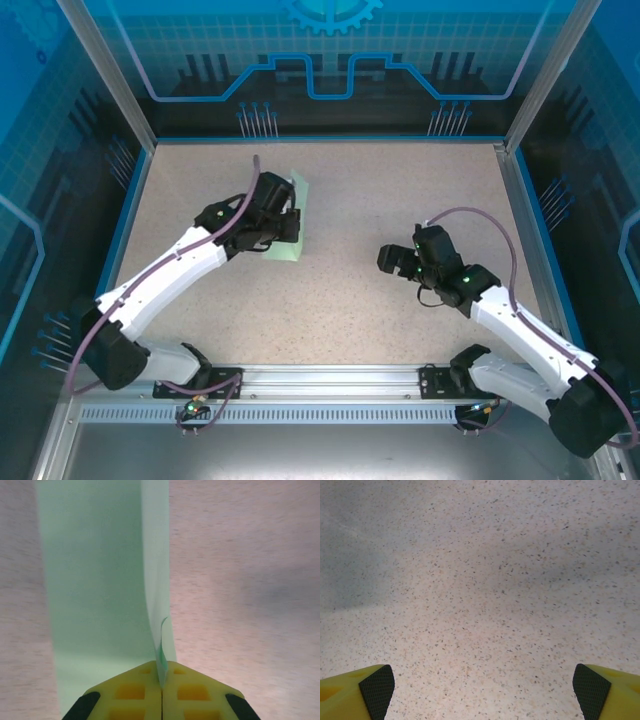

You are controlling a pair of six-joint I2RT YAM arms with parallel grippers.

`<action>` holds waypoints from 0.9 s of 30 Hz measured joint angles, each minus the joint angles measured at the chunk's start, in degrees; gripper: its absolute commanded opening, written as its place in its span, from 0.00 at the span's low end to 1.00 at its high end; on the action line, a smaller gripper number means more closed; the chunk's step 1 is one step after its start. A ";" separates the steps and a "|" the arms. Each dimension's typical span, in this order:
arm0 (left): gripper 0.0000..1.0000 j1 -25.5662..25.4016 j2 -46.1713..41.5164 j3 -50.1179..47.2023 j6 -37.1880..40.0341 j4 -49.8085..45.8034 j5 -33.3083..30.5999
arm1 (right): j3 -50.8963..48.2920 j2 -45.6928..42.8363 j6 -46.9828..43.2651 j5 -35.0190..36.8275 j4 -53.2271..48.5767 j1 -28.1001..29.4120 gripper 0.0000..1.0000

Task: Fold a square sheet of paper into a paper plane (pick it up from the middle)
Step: Turn over the paper at the center of the table.

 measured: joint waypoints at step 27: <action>0.14 -14.75 38.84 10.01 2.32 2.19 -21.59 | -0.50 -14.69 -1.25 -5.05 -12.26 -11.43 0.96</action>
